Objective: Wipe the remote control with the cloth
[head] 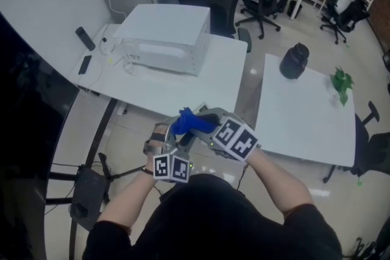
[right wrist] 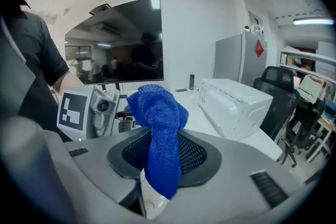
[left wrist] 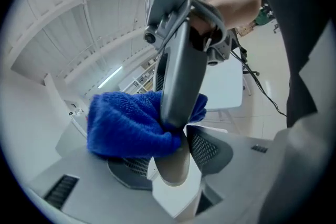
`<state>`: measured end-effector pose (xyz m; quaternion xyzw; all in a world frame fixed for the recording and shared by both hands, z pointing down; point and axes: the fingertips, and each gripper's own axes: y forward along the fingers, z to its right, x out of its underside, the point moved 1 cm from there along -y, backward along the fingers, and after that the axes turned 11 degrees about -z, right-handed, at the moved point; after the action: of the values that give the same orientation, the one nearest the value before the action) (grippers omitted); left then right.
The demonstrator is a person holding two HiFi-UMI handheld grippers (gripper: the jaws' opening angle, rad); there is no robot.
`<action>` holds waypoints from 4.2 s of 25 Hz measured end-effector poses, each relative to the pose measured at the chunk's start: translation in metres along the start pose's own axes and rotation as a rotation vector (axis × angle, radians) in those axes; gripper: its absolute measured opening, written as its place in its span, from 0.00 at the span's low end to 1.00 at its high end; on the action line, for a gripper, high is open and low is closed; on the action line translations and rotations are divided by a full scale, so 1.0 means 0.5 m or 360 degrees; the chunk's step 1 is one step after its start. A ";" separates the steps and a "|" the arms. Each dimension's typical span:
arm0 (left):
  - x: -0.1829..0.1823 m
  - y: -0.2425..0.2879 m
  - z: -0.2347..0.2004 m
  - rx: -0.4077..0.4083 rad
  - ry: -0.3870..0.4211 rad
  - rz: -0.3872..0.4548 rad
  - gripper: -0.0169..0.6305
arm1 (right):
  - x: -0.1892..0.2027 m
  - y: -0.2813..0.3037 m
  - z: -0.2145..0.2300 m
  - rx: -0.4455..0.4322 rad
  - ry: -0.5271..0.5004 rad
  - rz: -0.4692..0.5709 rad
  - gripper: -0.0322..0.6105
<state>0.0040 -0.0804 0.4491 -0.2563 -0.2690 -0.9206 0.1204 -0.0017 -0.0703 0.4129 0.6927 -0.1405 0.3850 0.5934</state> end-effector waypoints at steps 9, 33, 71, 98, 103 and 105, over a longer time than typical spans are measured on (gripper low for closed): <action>0.052 -0.033 -0.038 0.0016 -0.0039 0.0062 0.34 | -0.012 -0.027 0.110 0.0394 0.0220 0.0081 0.25; 0.063 -0.049 -0.186 0.1371 -0.2904 0.1146 0.34 | -0.049 0.032 -0.052 -0.0473 0.0822 0.0955 0.25; 0.121 0.043 -0.076 0.1160 -0.2451 0.0527 0.34 | -0.006 -0.067 0.112 0.0012 0.0661 0.0846 0.25; 0.444 0.475 0.117 0.0225 -0.1479 -0.0813 0.35 | 0.228 -0.026 0.135 0.0279 0.0758 0.0322 0.25; 0.442 0.442 0.099 0.0188 -0.1479 -0.0783 0.43 | 0.240 0.000 0.174 0.0371 0.0753 0.0251 0.25; 0.438 0.416 0.091 0.0181 -0.1481 -0.0752 0.43 | 0.246 0.027 0.200 0.0430 0.0732 0.0184 0.26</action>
<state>-0.0866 -0.2452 0.6897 -0.5634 -0.3939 -0.6955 -0.2089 0.1078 -0.1343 0.5091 0.6508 0.0114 0.5807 0.4891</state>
